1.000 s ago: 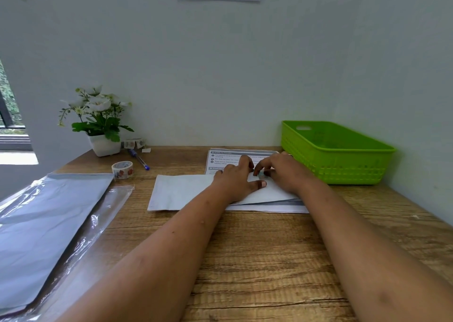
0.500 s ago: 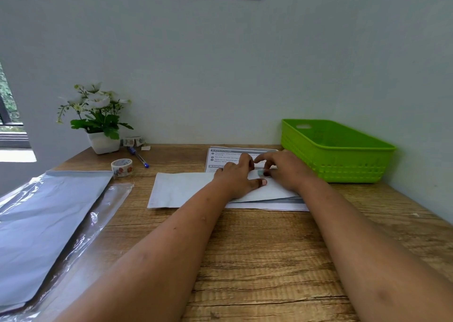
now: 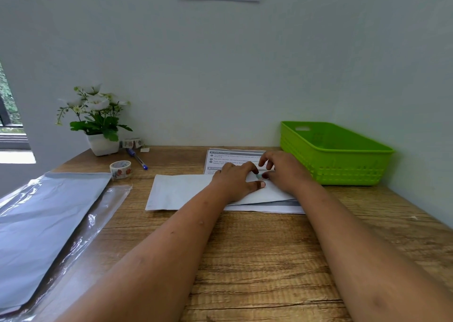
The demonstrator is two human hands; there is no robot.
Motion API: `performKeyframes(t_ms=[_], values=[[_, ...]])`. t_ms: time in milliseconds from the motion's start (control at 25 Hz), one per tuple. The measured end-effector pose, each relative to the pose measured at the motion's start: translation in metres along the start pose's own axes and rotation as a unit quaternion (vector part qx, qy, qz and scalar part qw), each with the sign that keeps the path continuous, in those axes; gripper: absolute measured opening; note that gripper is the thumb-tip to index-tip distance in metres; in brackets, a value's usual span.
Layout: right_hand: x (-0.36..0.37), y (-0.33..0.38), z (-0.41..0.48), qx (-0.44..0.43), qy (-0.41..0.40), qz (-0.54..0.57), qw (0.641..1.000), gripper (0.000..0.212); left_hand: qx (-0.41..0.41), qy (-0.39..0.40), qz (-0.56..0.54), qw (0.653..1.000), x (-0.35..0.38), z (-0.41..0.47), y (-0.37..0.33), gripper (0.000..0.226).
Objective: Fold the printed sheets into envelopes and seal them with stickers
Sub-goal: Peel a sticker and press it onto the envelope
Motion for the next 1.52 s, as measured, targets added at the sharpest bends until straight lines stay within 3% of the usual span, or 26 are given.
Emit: performKeyframes(t_ms=[160,560,800,1040,1240,1520], values=[[-0.001,0.001,-0.005,0.005,0.024,-0.004,1.0,0.02,-0.001,-0.002,0.007,1.0,-0.001,0.0,0.0,0.049],[-0.005,-0.006,-0.012,0.043,0.08,-0.124,0.988,0.048,0.012,0.009,0.068,0.998,0.001,0.001,-0.004,0.055],[0.001,-0.001,-0.016,0.03,0.102,-0.103,0.989,0.062,0.01,0.022,0.081,0.996,0.001,-0.004,-0.007,0.056],[0.002,-0.003,-0.011,0.038,0.12,-0.135,0.983,0.057,0.013,-0.027,0.191,0.981,-0.014,-0.013,-0.016,0.059],[-0.006,0.0,-0.018,0.022,0.117,-0.073,0.99,0.054,0.01,-0.05,0.196,0.979,-0.02,-0.016,-0.017,0.065],[-0.003,0.006,-0.02,0.018,0.149,-0.099,0.984,0.048,0.003,-0.05,0.15,0.987,-0.023,-0.019,-0.022,0.047]])
Point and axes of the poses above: each hand's wrist, its own z-axis towards the middle knuckle, its own x-axis out of the palm, y = z × x, the point moved 10 cm from there along z, towards the middle knuckle, and after that the axes turned 1 degree about z, right-handed, at the moved point
